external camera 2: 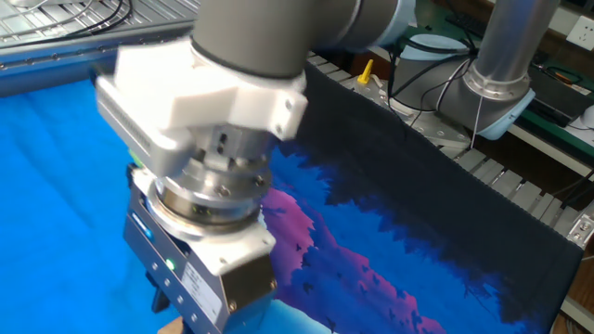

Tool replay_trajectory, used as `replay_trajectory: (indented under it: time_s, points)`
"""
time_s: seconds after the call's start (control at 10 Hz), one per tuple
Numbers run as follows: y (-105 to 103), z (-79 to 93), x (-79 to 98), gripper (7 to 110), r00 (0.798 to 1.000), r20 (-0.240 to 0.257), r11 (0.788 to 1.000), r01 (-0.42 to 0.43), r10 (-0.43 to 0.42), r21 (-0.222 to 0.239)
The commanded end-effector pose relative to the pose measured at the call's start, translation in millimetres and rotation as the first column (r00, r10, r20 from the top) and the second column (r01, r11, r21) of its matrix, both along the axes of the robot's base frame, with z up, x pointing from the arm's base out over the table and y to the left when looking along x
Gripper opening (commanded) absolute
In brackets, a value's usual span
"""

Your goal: Hold a small block with the gripper and sweep it from left to right on the table

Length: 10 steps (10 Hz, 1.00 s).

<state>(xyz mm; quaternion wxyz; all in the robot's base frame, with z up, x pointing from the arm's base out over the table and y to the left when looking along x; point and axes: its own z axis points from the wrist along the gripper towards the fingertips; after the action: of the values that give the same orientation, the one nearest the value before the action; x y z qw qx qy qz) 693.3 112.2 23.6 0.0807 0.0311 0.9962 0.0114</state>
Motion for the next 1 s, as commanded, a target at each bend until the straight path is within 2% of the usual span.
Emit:
replay_trajectory:
  time_s: [0.0, 0.1, 0.2, 0.3, 0.5, 0.7, 0.9]
  points:
    - [-10, 24.8, 7.3, 44, 0.999, -0.033, 1.000, -0.031, 0.031, 0.004]
    - [-24, 28.8, 8.1, 44, 0.998, -0.056, 0.999, -0.040, 0.039, -0.018]
    - [-35, 33.8, 0.9, 7, 0.994, -0.095, 0.997, -0.056, 0.051, -0.050]
    - [-44, 35.0, -5.7, 7, 0.990, -0.128, 0.994, -0.076, 0.065, -0.084]
    - [-51, 40.7, -8.3, 7, 0.987, -0.149, 0.991, -0.083, 0.067, -0.104]
    - [-49, 50.3, -14.3, 7, 0.983, -0.173, 0.994, -0.074, 0.059, -0.079]
    - [-52, 56.0, -5.0, 7, 0.984, -0.169, 0.996, -0.072, 0.061, -0.061]
